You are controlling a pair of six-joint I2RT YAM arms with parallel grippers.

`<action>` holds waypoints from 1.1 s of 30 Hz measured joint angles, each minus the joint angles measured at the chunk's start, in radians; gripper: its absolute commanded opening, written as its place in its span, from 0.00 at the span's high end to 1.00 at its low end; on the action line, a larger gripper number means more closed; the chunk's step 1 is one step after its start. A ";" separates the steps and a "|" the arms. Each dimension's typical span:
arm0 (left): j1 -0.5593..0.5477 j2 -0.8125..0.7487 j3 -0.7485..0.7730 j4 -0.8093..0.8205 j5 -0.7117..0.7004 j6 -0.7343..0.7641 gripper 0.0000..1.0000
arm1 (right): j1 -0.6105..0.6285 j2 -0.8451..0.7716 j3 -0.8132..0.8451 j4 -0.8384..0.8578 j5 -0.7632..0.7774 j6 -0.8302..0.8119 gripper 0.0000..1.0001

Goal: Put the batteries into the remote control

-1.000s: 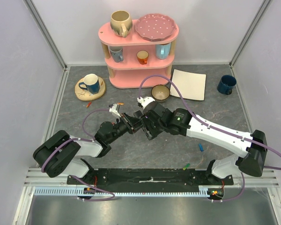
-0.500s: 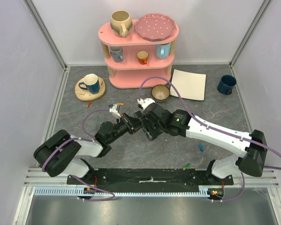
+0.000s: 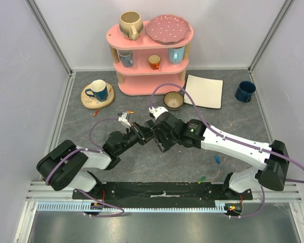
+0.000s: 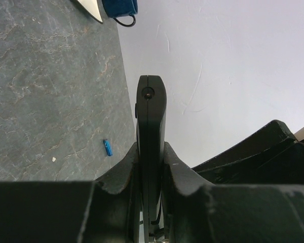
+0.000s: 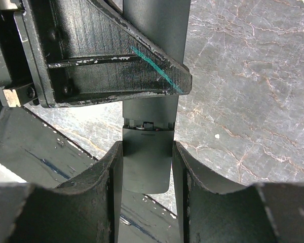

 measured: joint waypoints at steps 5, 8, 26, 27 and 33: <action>0.000 0.000 0.004 -0.015 0.002 0.000 0.98 | 0.000 -0.002 -0.009 0.009 -0.001 0.003 0.89; 0.000 0.000 0.009 -0.029 0.004 0.000 0.98 | 0.000 -0.003 -0.016 0.014 0.000 0.008 0.89; 0.000 -0.001 0.011 -0.047 0.007 0.000 0.98 | 0.000 -0.011 -0.036 0.033 0.000 0.026 0.75; 0.000 -0.001 0.011 -0.047 0.007 -0.001 0.98 | 0.000 -0.012 -0.036 0.032 0.000 0.026 0.74; 0.000 -0.001 0.011 -0.045 0.007 -0.001 0.98 | 0.000 -0.013 -0.036 0.033 0.001 0.030 0.68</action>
